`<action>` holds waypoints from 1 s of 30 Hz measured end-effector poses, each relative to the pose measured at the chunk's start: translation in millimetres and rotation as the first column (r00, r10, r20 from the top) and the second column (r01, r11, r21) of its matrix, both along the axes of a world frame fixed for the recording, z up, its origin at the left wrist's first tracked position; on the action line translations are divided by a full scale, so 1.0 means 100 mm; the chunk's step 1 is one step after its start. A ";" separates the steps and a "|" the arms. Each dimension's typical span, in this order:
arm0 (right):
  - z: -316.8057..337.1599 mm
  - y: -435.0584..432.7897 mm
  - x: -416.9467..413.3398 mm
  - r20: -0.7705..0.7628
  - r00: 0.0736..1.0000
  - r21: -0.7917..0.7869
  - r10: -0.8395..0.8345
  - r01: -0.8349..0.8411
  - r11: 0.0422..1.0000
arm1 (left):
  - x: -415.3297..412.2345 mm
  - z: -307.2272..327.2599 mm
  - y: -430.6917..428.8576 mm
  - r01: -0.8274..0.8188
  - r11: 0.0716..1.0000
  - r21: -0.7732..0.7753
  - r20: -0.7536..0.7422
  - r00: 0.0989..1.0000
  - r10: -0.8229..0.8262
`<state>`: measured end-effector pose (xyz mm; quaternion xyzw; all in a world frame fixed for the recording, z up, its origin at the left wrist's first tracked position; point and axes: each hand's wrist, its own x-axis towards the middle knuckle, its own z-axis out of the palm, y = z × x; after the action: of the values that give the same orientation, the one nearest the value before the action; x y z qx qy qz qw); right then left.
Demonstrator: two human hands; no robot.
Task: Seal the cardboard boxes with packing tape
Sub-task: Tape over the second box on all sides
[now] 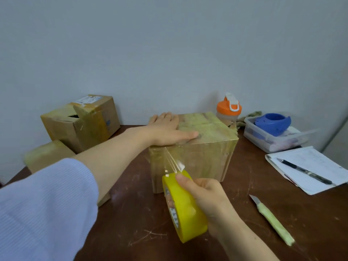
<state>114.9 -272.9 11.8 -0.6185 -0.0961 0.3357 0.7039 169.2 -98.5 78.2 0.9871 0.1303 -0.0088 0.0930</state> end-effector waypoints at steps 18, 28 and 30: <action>0.71 -0.63 -0.28 0.143 0.977 0.029 0.159 -0.165 0.986 | -0.41 -0.17 0.21 -0.124 0.775 -0.620 0.059 0.977 0.203; 0.95 -0.43 -0.11 0.148 0.980 0.103 0.135 -0.151 0.983 | -0.51 -0.05 0.29 -0.134 0.901 -0.412 0.413 0.854 0.316; 0.99 -0.30 -0.04 0.141 0.982 0.134 0.128 -0.147 0.980 | -0.60 -0.06 0.22 0.151 0.810 -0.566 0.568 0.784 0.251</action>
<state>111.0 -303.2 111.0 -0.5789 -0.2090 0.3342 0.7138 108.8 -76.4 72.3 0.8525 0.1108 0.2781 0.4286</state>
